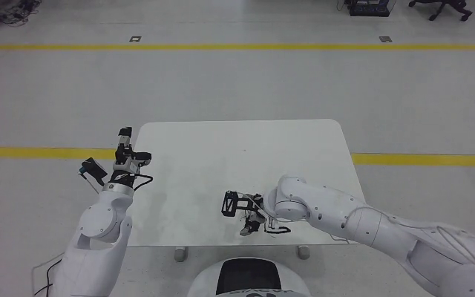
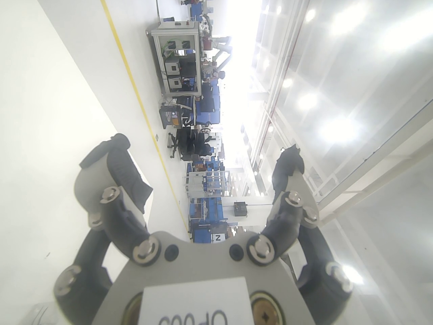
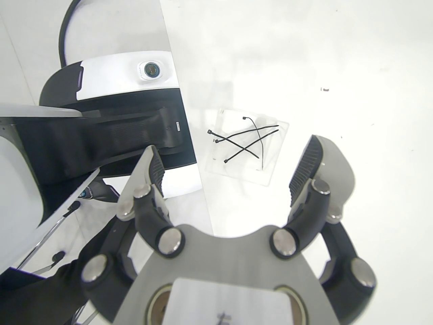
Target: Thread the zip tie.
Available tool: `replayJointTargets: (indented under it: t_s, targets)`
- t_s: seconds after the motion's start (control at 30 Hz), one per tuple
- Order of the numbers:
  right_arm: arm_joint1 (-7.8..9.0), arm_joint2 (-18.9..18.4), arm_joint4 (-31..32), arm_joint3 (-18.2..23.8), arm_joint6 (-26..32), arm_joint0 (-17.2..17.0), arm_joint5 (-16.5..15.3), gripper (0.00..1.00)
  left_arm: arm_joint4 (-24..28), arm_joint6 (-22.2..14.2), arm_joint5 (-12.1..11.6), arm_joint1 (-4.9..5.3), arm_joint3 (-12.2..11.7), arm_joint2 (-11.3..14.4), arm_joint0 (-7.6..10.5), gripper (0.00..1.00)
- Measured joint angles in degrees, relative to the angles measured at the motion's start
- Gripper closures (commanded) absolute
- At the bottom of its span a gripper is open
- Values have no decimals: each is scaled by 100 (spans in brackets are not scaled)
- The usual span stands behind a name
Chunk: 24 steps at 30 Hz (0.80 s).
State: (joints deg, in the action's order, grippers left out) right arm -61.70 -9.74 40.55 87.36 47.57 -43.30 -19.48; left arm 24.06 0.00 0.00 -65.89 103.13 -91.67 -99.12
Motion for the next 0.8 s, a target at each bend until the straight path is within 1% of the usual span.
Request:
replayJointTargets:
  t_s: [0.17,0.27,0.4,0.73,0.8]
  targets:
    - [1,-8,-8,-17,-14,-8,0,0,0,0,0,0,0,0,0,0]
    - [30,-40,-73,-174,-237,-55,0,0,0,0,0,0,0,0,0,0]
    - [82,1,-151,-190,-354,-19,0,0,0,0,0,0,0,0,0,0]
    - [102,0,-141,-168,-369,-24,0,0,0,0,0,0,0,0,0,0]
    - [103,-16,-144,-224,-404,-57,32,0,0,0,0,0,0,0,0,0]
